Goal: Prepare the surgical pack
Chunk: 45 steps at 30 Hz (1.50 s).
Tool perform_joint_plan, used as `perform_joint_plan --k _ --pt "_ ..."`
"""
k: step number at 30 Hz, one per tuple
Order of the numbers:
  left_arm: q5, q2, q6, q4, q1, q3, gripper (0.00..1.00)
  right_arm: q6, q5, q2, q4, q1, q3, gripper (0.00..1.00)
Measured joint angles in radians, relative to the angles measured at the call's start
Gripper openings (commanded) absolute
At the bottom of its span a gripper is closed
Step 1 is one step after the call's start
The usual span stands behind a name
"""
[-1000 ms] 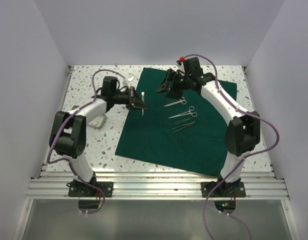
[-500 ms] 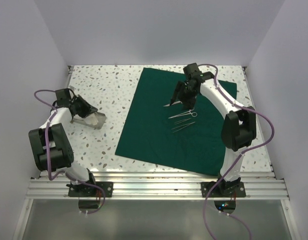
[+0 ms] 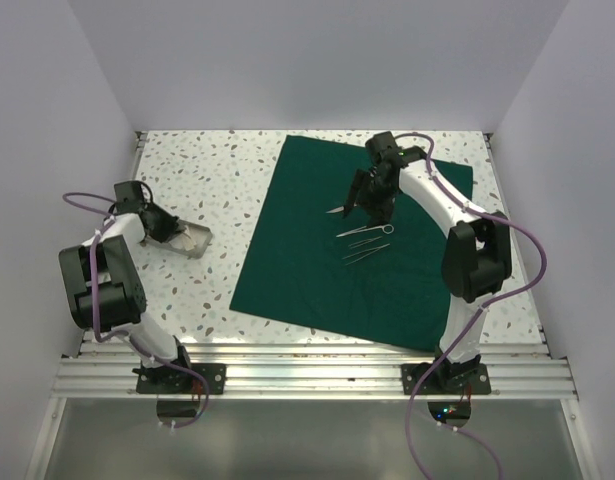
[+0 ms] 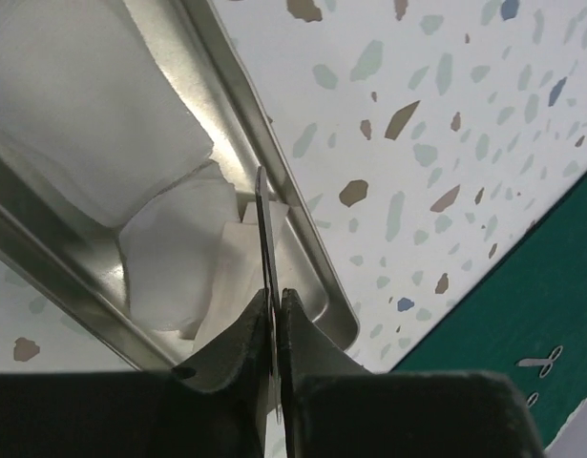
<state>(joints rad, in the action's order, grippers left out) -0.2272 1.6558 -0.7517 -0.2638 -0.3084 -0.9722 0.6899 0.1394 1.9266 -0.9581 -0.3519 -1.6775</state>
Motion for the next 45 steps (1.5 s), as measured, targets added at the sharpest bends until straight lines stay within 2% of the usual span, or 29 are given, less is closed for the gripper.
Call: perform_joint_plan --k 1,4,5,7,8,11,18,24,34,41,43,44,45 --pt "0.005 0.012 -0.006 -0.001 0.0 -0.001 0.12 -0.001 0.0 0.0 0.0 0.0 0.001 0.69" --pt "0.02 0.04 -0.017 -0.01 0.0 -0.015 0.22 -0.003 0.0 0.001 0.0 0.0 0.003 0.69" --pt "0.023 0.047 -0.019 -0.011 0.0 -0.023 0.33 -0.003 0.0 0.001 0.0 0.0 0.005 0.69" --pt "0.027 0.051 -0.022 -0.011 0.0 -0.036 0.41 -0.003 -0.001 0.003 0.001 0.001 0.017 0.69" --pt "0.027 0.051 -0.026 -0.011 0.0 -0.041 0.49 -0.002 -0.001 0.005 0.0 0.003 0.024 0.69" --pt "0.026 0.051 -0.031 -0.011 0.0 -0.056 0.56 0.023 0.005 0.011 0.006 0.015 0.063 0.67" --pt "0.011 0.017 -0.031 -0.026 -0.001 -0.06 0.55 0.159 -0.003 0.042 0.018 0.07 0.151 0.62" --pt "-0.033 -0.086 -0.024 -0.033 0.014 -0.03 0.54 0.235 -0.073 0.1 0.017 0.074 0.156 0.52" --pt "-0.108 -0.109 0.066 -0.055 0.242 -0.067 0.54 0.299 -0.128 0.111 0.029 0.087 0.198 0.44" --pt "-0.153 -0.073 0.122 -0.06 0.279 -0.154 0.54 0.318 -0.13 0.101 0.041 0.091 0.24 0.36" --pt "-0.166 -0.056 0.133 -0.06 0.285 -0.169 0.54 0.321 -0.131 0.097 0.043 0.092 0.245 0.3" --pt "-0.171 -0.048 0.137 -0.06 0.29 -0.173 0.54 0.321 -0.131 0.096 0.043 0.091 0.246 0.3" --pt "-0.175 -0.04 0.144 -0.063 0.297 -0.178 0.53 0.321 -0.133 0.093 0.043 0.092 0.249 0.22"
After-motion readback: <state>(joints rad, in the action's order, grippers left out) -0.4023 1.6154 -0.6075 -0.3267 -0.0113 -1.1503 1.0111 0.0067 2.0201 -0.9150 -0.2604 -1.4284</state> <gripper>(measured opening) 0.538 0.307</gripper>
